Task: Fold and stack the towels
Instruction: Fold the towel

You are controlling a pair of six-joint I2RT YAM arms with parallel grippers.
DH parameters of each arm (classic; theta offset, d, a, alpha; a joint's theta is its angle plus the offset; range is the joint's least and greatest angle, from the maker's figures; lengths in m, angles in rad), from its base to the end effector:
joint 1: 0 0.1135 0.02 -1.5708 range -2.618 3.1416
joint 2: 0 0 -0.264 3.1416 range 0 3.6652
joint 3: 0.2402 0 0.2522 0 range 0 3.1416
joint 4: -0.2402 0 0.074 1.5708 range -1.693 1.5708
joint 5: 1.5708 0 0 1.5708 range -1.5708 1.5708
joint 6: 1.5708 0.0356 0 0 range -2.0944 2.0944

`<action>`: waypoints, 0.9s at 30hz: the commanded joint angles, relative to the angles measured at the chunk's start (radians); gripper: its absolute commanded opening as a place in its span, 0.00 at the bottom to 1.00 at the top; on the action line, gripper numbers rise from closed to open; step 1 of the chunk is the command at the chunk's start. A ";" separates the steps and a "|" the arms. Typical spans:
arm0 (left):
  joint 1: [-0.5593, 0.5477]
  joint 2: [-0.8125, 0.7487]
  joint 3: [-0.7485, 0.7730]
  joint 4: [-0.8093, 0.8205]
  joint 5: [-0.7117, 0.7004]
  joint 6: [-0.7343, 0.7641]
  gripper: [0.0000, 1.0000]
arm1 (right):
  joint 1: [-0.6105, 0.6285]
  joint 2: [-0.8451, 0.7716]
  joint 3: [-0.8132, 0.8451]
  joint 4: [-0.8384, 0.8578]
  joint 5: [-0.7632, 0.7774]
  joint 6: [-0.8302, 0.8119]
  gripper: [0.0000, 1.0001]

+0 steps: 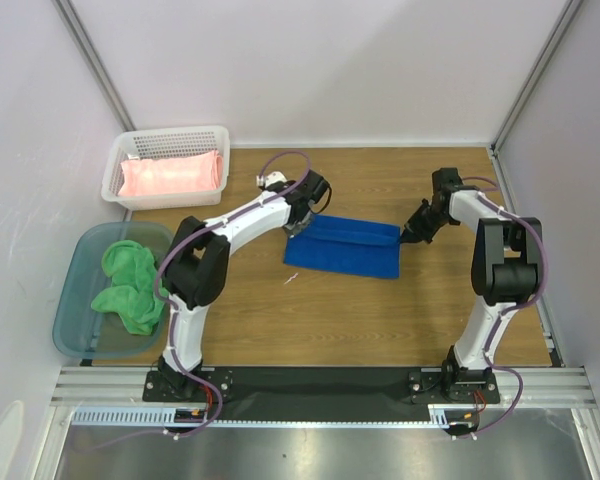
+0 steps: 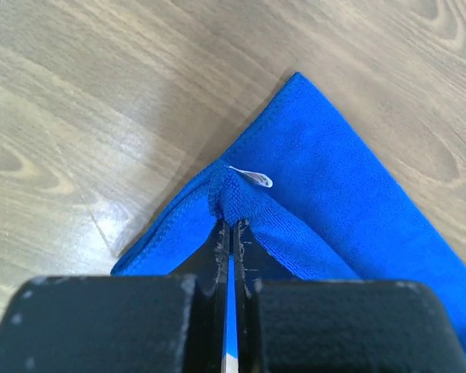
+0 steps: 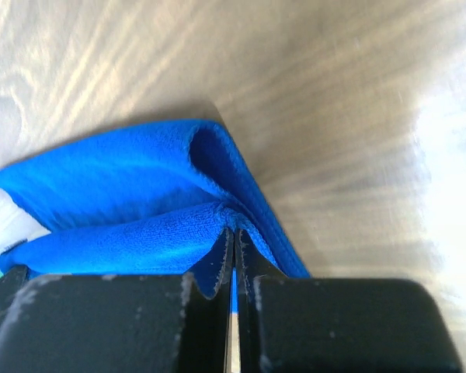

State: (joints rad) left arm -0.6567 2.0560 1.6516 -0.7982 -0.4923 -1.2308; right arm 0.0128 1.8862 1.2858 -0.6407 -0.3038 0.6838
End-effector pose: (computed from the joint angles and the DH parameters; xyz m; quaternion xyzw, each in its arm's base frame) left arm 0.3507 -0.2491 0.2075 -0.3127 0.9018 -0.0032 0.2982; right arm 0.3727 0.0154 0.1734 0.2976 0.9289 0.1957 0.1015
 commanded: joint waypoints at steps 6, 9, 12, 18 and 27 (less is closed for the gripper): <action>0.039 0.081 0.114 -0.035 -0.029 0.028 0.01 | -0.005 0.062 0.076 0.035 0.023 0.003 0.00; 0.049 0.115 0.161 -0.032 -0.011 0.042 0.08 | -0.031 0.082 0.090 0.044 -0.003 0.026 0.00; 0.061 0.144 0.221 -0.048 -0.008 0.045 0.21 | -0.036 0.094 0.119 0.065 -0.031 0.042 0.00; 0.092 0.150 0.261 0.019 0.018 0.060 0.48 | -0.037 0.111 0.190 0.105 -0.044 0.065 0.32; 0.121 0.159 0.336 0.164 0.055 0.187 0.76 | -0.045 0.183 0.322 0.240 -0.110 0.118 0.43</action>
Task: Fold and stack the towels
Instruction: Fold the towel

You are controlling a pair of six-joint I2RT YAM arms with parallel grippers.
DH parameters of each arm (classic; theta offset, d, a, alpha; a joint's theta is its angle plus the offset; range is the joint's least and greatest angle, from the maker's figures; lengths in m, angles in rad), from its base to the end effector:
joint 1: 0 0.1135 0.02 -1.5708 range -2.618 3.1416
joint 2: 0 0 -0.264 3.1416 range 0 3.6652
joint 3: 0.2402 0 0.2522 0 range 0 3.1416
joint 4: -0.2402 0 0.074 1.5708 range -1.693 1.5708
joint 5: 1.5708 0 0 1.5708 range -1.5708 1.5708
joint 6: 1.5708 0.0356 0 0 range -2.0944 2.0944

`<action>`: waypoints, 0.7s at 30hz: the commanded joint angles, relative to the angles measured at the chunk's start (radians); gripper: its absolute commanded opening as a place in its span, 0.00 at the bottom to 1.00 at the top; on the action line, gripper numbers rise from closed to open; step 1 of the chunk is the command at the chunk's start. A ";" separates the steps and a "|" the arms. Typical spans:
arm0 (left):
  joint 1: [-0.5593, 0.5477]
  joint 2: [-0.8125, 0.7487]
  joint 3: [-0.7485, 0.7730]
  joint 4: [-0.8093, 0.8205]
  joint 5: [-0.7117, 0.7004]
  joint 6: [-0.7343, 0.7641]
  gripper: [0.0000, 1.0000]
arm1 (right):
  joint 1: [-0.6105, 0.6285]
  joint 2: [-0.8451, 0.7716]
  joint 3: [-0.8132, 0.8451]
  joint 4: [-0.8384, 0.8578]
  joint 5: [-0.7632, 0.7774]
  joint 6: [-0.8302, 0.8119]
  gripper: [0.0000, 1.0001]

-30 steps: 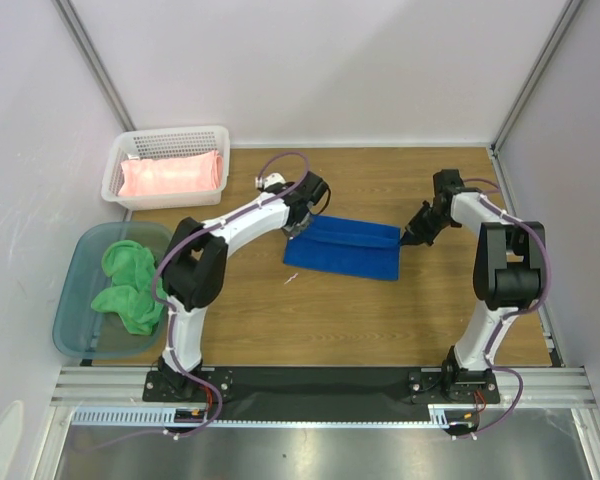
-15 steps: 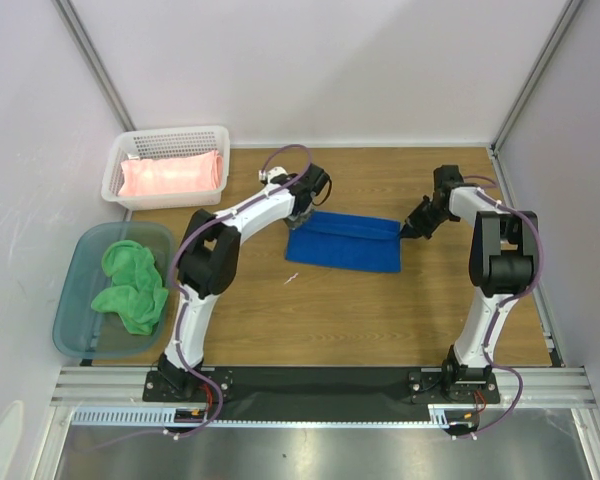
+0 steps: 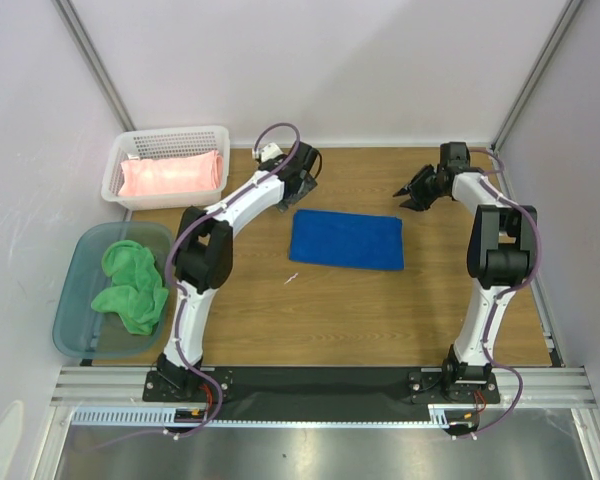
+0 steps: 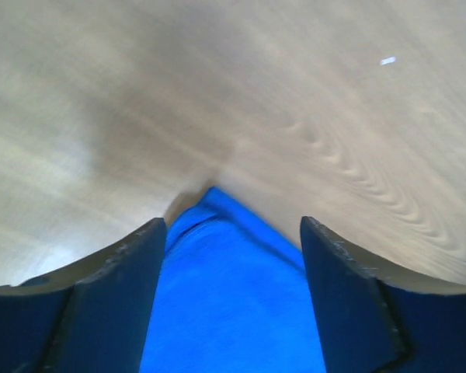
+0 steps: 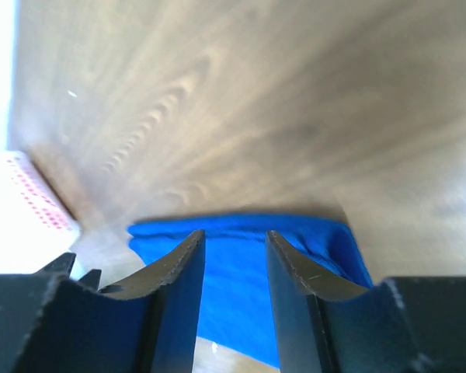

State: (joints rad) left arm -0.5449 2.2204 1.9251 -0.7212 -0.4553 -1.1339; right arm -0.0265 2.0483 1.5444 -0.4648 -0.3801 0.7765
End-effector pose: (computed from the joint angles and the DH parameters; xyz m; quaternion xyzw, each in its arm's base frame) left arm 0.4248 -0.2392 0.2197 -0.3311 0.8788 -0.0534 0.3396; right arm 0.4456 0.0014 0.1940 0.3149 0.8851 0.2745 0.2049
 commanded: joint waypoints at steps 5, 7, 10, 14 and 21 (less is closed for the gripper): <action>0.010 -0.114 -0.021 0.207 0.108 0.308 0.85 | -0.003 -0.008 0.076 0.069 -0.054 -0.057 0.47; 0.011 -0.166 -0.138 0.313 0.204 0.390 0.86 | 0.000 -0.025 0.071 0.022 -0.049 -0.146 0.52; 0.011 -0.267 -0.296 0.391 0.295 0.503 0.87 | 0.007 -0.069 0.025 -0.031 -0.005 -0.250 0.56; 0.011 -0.361 -0.464 0.453 0.346 0.617 0.89 | 0.017 -0.146 -0.058 -0.069 0.075 -0.339 0.68; 0.011 -0.366 -0.598 0.532 0.382 0.671 0.89 | 0.017 -0.238 -0.199 -0.051 0.138 -0.387 0.79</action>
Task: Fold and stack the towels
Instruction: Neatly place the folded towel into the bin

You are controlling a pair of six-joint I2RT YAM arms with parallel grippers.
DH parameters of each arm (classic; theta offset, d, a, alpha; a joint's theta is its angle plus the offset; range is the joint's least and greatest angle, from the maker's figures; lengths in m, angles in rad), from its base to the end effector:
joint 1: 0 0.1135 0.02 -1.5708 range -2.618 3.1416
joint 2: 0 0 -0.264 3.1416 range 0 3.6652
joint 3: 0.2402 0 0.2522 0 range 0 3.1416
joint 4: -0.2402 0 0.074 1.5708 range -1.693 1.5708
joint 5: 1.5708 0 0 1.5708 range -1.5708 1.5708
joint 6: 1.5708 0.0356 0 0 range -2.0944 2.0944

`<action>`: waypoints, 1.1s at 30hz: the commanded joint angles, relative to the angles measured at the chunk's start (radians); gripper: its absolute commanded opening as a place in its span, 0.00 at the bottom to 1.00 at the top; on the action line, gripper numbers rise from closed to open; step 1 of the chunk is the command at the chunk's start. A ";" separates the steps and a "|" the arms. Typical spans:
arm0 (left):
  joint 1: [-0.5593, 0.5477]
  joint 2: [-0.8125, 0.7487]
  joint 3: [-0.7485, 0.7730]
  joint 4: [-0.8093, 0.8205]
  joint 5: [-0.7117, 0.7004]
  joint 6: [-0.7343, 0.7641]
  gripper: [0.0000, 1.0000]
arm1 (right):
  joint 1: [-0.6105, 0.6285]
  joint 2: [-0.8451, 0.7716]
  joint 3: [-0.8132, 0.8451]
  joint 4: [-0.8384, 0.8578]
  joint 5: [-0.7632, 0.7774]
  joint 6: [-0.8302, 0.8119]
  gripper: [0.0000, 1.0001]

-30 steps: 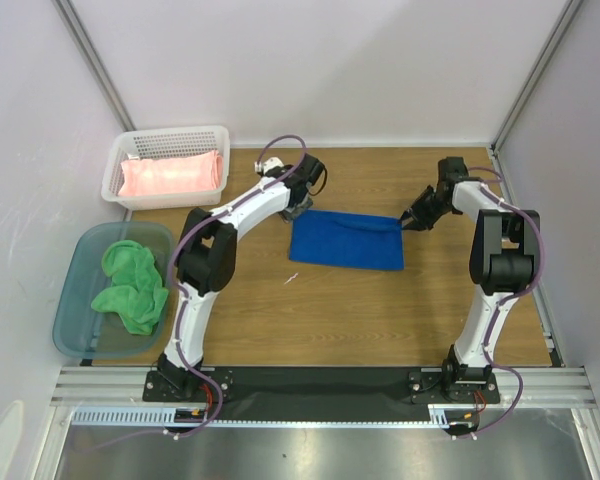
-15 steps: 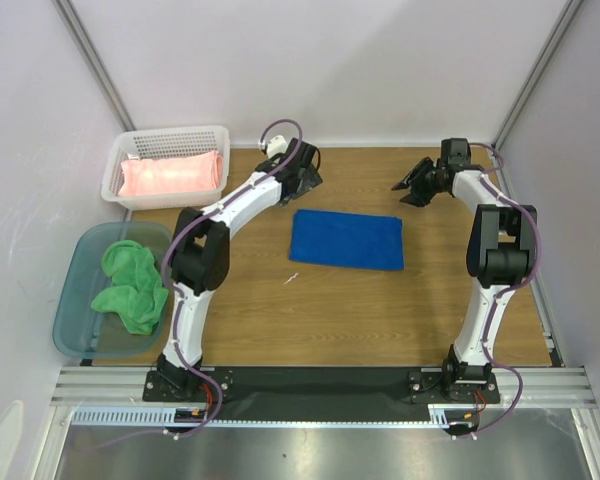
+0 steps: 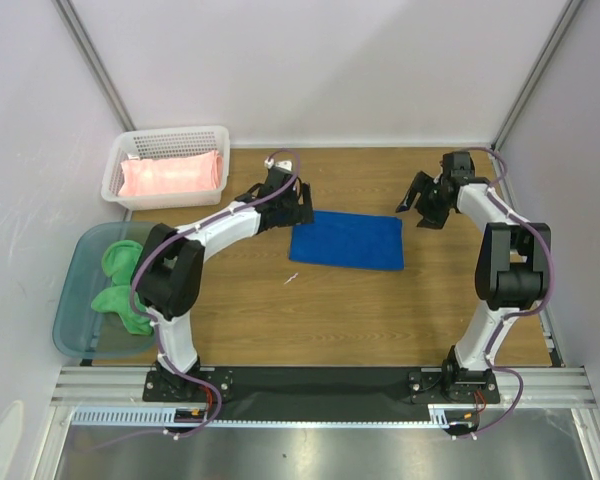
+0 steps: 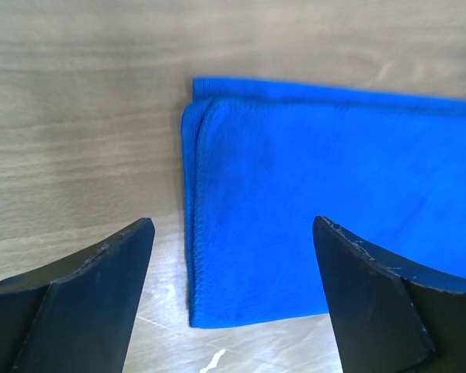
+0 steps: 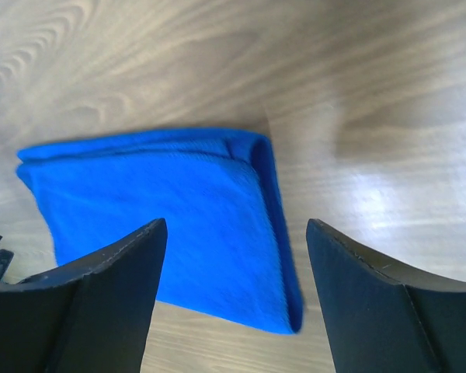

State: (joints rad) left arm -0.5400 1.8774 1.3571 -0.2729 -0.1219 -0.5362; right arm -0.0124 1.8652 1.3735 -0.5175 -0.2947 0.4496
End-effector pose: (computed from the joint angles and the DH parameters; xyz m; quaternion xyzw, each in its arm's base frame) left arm 0.3614 -0.2116 0.2176 -0.0213 0.9237 -0.1455 0.3538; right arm 0.3985 0.0054 0.2119 0.1780 0.9345 0.1972 0.2370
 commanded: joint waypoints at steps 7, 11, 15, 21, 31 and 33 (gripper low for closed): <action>0.005 0.052 -0.038 0.109 0.057 0.074 0.87 | 0.006 -0.083 -0.086 -0.006 0.084 -0.042 0.79; 0.006 0.077 -0.050 0.113 0.062 0.065 0.86 | 0.006 -0.103 -0.093 -0.015 0.103 -0.032 0.80; 0.006 0.080 -0.101 0.147 0.087 0.041 0.84 | 0.003 -0.118 -0.083 -0.045 0.134 -0.022 0.80; 0.006 0.106 -0.119 0.169 0.090 0.031 0.69 | -0.015 -0.144 -0.050 -0.127 0.175 -0.005 0.80; 0.008 0.169 -0.066 0.184 0.012 0.091 0.00 | -0.058 -0.193 0.041 -0.222 0.230 -0.011 0.81; 0.014 0.170 -0.020 0.178 -0.013 0.162 0.00 | -0.072 -0.204 0.048 -0.213 0.223 -0.008 0.81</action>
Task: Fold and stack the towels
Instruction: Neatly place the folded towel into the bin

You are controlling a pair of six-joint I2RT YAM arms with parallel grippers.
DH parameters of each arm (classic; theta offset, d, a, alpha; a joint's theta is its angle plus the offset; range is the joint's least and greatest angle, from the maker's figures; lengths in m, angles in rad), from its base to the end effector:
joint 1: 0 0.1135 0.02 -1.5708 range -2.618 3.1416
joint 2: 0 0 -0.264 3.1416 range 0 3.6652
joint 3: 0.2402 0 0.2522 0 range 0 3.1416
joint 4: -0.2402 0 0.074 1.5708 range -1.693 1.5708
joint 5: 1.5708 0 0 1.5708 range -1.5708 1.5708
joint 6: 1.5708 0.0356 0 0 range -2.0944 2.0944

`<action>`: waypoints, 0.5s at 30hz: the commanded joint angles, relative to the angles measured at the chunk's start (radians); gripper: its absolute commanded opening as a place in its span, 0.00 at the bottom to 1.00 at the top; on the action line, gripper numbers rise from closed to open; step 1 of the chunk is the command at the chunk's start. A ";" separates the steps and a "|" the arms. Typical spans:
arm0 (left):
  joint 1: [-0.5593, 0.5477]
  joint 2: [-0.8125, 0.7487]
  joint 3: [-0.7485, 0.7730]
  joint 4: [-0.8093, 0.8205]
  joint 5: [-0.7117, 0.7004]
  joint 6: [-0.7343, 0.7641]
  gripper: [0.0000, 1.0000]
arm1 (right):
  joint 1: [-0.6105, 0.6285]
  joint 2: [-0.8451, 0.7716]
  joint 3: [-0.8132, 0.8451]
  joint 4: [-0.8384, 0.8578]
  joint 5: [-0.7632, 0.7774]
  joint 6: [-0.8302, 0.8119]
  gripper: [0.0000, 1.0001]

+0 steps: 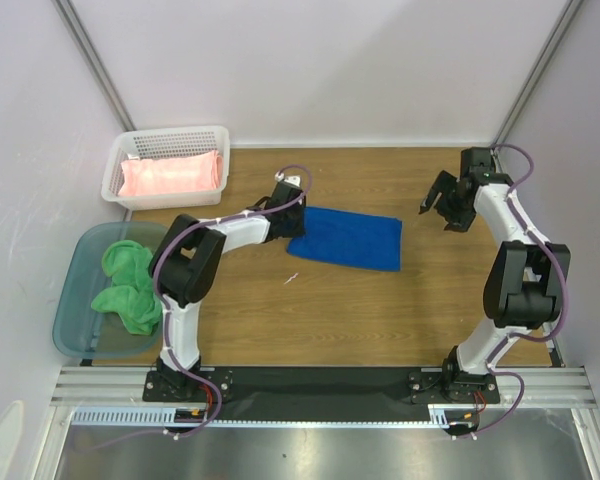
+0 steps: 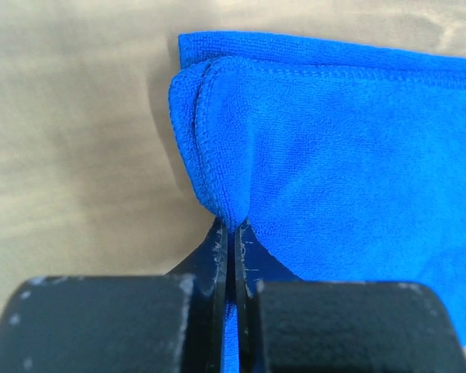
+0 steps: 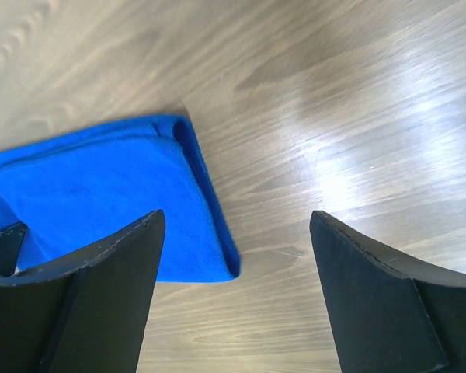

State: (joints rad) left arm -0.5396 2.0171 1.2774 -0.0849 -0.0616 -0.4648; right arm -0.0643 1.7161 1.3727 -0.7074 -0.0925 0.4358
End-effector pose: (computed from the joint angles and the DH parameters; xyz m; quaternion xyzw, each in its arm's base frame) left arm 0.3698 -0.2189 0.1504 0.0236 0.9305 -0.1502 0.3331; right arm 0.3629 -0.0201 0.2538 0.2274 0.9383 0.0913 0.2441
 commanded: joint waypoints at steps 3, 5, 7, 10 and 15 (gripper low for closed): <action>0.030 0.032 0.132 -0.006 -0.098 0.208 0.00 | -0.029 -0.059 0.054 0.003 0.008 0.024 0.82; 0.044 0.040 0.172 -0.010 -0.112 0.281 0.00 | -0.031 -0.056 0.062 0.028 -0.001 0.037 0.82; 0.072 0.060 0.240 -0.032 -0.127 0.327 0.00 | -0.031 -0.053 0.065 0.046 -0.013 0.041 0.82; 0.115 0.092 0.333 -0.087 -0.136 0.363 0.00 | -0.031 -0.047 0.057 0.082 -0.007 0.043 0.82; 0.177 0.083 0.413 -0.125 -0.139 0.413 0.00 | -0.031 -0.023 0.051 0.117 0.022 0.041 0.82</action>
State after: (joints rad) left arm -0.4030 2.1071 1.6222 -0.1745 -0.1658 -0.1287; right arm -0.0937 1.6894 1.3972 -0.6434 -0.0921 0.4675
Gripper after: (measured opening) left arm 0.022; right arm 0.822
